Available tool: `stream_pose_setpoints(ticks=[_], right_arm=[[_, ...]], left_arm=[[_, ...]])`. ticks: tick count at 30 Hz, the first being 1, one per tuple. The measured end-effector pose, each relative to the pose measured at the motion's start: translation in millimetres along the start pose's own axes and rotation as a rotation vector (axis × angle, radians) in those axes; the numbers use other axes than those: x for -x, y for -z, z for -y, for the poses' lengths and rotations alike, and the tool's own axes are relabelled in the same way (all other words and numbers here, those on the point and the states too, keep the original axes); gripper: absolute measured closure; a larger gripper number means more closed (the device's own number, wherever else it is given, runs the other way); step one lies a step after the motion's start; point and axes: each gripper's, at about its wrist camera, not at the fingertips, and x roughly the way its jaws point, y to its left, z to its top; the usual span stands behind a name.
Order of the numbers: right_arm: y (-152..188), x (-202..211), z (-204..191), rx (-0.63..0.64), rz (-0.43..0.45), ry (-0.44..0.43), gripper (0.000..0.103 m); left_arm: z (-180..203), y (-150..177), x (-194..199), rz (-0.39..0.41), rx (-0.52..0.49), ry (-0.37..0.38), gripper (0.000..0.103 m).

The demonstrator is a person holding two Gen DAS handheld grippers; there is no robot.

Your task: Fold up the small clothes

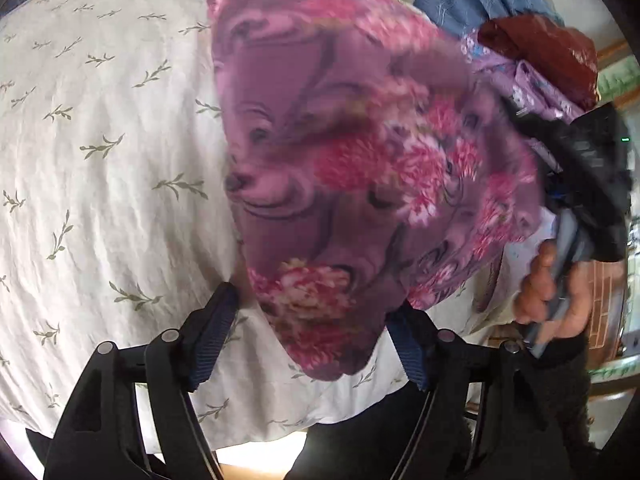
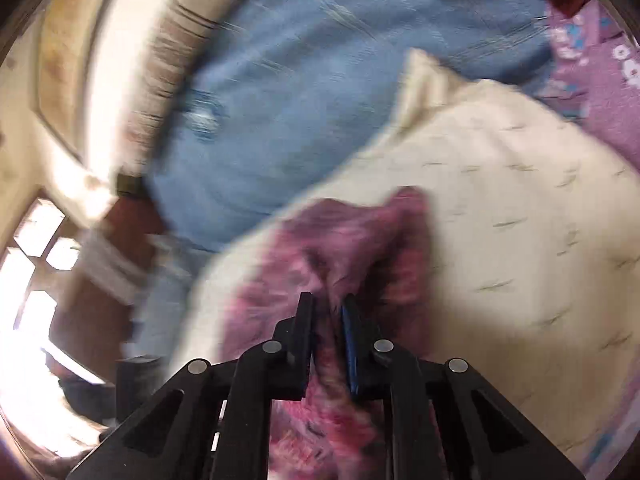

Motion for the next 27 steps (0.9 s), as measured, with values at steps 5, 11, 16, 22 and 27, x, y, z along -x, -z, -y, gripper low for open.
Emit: stream_pose_setpoints(ticks=[5,11,16,22,27], right_arm=[[6.6,17.9,38.1,-0.154,0.016,-0.074,0.086],[35.6,46.9,25.5,-0.086,0.074,-0.168,0.084],[60.5,18.5,7.3,0.099,-0.046,0.077,0.084],[15.0,46.4,-0.2,-0.006,0.083,-0.07,0.039],[-21.8,-11.4,2.9,-0.072,-0.01,-0.064,0.039]], left_arm=[[9.4,3.7,34.4,0.02,-0.061,0.127,0.03],[9.2,-12.5,36.9,0.074,-0.021,0.104,0.029],[-7.4,-5.7,2.1,-0.067,0.008,0.065,0.03],[-11.9,-38.7,65.8,0.105,-0.027,0.206,0.029],[-31.9,-115.9,63.9,0.154,0.065,0.149,0.027]])
